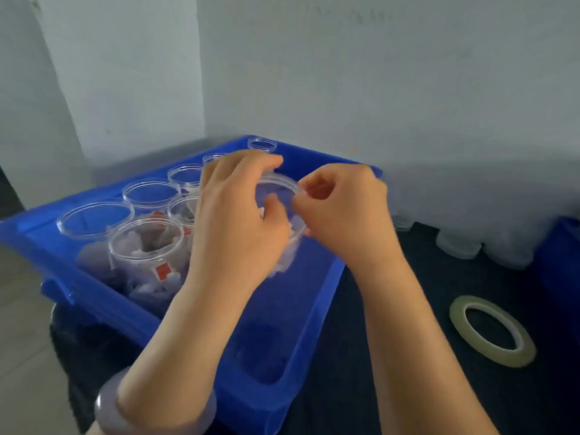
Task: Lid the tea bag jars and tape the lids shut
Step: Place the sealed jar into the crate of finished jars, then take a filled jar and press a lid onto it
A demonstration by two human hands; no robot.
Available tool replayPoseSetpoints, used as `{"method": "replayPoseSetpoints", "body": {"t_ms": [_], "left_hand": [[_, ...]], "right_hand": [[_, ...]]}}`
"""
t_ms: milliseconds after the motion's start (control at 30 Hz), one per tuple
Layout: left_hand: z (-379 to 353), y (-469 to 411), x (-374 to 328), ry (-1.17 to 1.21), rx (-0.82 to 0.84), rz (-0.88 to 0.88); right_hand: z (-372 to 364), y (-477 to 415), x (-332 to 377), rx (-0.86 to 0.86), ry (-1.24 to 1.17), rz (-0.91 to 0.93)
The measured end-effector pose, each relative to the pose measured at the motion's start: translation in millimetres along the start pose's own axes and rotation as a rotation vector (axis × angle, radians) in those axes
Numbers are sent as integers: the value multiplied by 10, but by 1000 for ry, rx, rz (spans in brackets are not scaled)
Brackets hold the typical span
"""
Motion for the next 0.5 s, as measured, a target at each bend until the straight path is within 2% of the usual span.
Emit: {"method": "replayPoseSetpoints", "body": {"t_ms": [67,167,233,300,400,500], "left_hand": [[-110,-58,-217,100,-148,32],[-740,33,-694,509,-25,254],[-1201,239,-855,735,-39,345],[-1676,466,-786,856,-32,486],[-2251,642,-513,822,52,622],[-2673,633,-386,748,188,627]], "right_hand": [[619,38,-52,-221,-22,13],[1264,119,-343,-364,-7,-53],[1433,157,-696,-358,93,-157],[1467,190,-1111,-300,150,-255],[1400,156,-1723,-156,98,-375],[1460,-98,-2323,-139,18,-496]]}}
Point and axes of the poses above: each hand's wrist, its own y-axis away from the middle knuckle, its own z-axis out of the back of the hand, x = y × z, the point moved 6 cm from there along -y, towards the middle knuckle, and after that the axes turned 6 degrees about -z, right-handed, at the moved point
